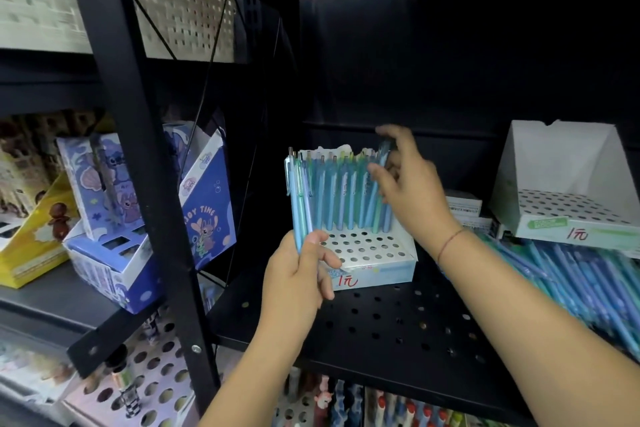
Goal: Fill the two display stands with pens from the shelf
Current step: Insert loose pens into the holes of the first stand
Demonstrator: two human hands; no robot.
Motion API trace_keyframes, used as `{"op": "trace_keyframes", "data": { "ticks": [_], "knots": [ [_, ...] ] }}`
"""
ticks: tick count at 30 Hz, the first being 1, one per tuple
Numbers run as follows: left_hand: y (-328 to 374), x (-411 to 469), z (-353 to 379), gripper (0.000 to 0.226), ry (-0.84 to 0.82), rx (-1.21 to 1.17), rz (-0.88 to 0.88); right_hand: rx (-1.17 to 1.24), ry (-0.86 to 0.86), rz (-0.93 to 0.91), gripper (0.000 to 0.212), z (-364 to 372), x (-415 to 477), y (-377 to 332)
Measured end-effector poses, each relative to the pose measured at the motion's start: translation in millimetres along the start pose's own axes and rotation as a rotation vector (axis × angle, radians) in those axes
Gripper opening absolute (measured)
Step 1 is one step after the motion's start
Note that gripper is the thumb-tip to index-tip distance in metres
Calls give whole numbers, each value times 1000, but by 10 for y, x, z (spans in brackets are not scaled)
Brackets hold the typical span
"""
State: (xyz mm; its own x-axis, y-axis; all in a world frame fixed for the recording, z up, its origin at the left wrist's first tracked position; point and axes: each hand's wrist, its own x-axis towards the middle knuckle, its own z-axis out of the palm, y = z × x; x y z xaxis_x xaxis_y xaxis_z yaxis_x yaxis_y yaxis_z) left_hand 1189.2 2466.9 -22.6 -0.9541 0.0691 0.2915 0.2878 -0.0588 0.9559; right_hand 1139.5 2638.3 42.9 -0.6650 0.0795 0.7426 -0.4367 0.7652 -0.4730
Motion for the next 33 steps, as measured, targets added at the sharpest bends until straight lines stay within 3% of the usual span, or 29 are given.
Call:
{"op": "trace_keyframes", "data": {
  "ticks": [10,15,18,20,24,28,33],
  "knots": [
    [-62,-13,-28,23,-55,-41,9,-97,-52,-62,38,63,-60,41],
    [-42,-37,-39,24,-120,-66,37,-215,-116,50,39,52,-37,58],
    [-29,-45,-44,25,-142,-78,41,-69,-79,70,38,27,-86,21],
    [-28,-43,-45,25,-153,-73,39,198,-58,116,33,9,-105,-60],
    [-37,-41,-43,26,-173,-61,29,682,-266,267,24,-18,-115,-212],
    [-41,-43,-42,26,-174,-67,11,750,-397,291,20,34,-153,-240],
    [-42,-47,-50,26,-94,-117,-9,749,-103,290,11,-91,-62,-229]
  ]
}}
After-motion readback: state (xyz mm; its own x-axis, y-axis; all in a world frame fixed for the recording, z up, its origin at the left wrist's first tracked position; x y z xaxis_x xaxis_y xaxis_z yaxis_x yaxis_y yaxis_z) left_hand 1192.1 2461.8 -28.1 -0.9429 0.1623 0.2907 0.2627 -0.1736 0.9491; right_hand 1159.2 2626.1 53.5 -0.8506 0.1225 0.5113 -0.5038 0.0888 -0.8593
